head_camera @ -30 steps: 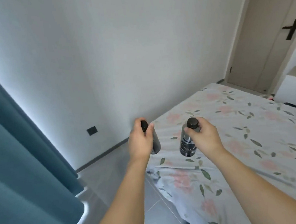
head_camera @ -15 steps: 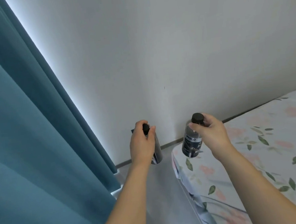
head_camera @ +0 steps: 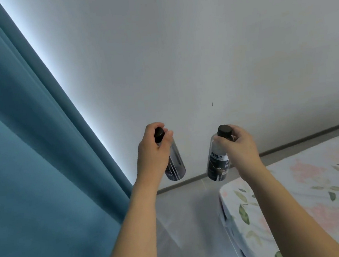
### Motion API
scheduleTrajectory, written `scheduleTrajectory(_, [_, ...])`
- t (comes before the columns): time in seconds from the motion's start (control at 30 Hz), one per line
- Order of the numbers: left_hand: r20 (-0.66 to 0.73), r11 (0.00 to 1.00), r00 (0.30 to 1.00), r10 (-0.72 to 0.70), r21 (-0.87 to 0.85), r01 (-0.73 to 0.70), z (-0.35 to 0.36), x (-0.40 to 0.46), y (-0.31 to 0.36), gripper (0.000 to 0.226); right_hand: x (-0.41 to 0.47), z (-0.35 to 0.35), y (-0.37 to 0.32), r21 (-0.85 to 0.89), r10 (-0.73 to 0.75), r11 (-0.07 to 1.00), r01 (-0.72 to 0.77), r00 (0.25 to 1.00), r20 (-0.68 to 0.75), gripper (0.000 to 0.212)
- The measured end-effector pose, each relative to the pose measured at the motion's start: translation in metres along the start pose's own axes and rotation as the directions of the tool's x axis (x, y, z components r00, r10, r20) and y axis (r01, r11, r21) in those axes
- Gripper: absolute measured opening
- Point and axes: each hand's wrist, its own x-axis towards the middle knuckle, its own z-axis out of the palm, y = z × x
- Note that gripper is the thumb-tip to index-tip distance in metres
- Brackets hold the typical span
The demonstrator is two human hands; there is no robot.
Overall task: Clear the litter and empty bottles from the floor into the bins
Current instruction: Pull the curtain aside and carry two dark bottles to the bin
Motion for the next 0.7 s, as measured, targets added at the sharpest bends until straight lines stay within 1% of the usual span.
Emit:
scheduleTrajectory(0.2, [0.101, 0.993, 0.988, 0.115, 0.010, -0.117, -0.022, 0.117, -0.021, 0.018, 0.078, 0.072, -0.020, 0.044, -0.097, 0.994, 0.099, 0.994, -0.052, 0.013])
scheduleTrajectory(0.37, [0.130, 0.990, 0.981, 0.143, -0.001, -0.144, -0.039, 0.197, -0.045, 0.016, 0.135, 0.128, -0.034, 0.108, -0.128, 0.985, 0.137, 0.989, -0.079, 0.017])
scheduleTrajectory(0.53, [0.176, 0.991, 0.977, 0.119, -0.075, -0.107, -0.032, 0.252, -0.064, 0.015, 0.183, 0.150, -0.039, 0.234, -0.132, 0.958, 0.168, 0.978, -0.163, 0.015])
scheduleTrajectory(0.63, [0.199, 0.987, 0.971, 0.131, -0.121, -0.108, -0.019, 0.280, -0.069, 0.014, 0.216, 0.153, -0.042, 0.263, -0.142, 0.943, 0.203, 0.963, -0.230, 0.013])
scheduleTrajectory(0.7, [0.221, 0.985, 0.966, 0.135, -0.138, -0.106, -0.007, 0.300, -0.071, 0.014, 0.240, 0.155, -0.043, 0.251, -0.157, 0.941, 0.227, 0.950, -0.271, 0.014])
